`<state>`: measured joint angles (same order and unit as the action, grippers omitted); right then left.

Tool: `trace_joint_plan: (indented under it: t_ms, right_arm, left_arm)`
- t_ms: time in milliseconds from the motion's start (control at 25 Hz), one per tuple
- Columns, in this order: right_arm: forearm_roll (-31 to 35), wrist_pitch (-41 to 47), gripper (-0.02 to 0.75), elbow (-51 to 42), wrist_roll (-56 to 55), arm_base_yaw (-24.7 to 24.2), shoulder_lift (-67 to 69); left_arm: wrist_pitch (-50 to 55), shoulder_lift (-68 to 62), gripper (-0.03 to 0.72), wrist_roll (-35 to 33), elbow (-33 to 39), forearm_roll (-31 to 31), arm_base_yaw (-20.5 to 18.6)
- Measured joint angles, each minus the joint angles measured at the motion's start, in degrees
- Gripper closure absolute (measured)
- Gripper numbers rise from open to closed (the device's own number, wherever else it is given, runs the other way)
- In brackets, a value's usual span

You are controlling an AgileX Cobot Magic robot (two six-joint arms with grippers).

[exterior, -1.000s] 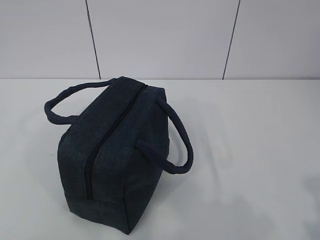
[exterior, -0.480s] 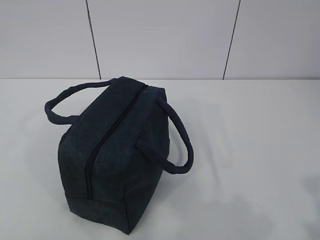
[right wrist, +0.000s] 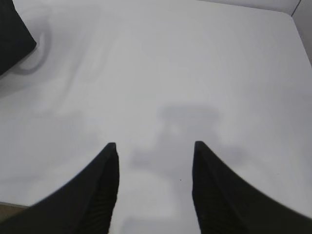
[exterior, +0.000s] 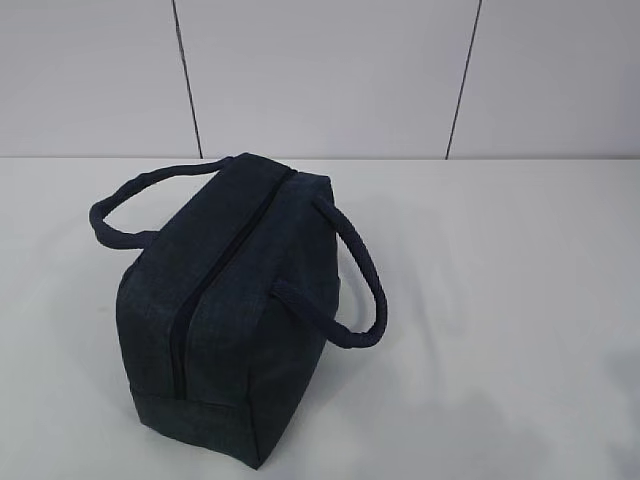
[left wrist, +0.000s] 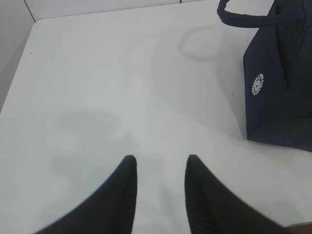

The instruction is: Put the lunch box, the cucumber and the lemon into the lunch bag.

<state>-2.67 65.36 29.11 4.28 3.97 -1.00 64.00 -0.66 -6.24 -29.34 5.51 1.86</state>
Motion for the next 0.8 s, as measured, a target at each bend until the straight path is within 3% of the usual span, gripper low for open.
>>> trace_joint_plan:
  t_ms: [800]
  right_arm:
    - [0.0,0.0,0.383,0.0,0.0,0.0,0.0]
  left_arm:
    - [0.0,0.0,0.446,0.0,0.0,0.0,0.0]
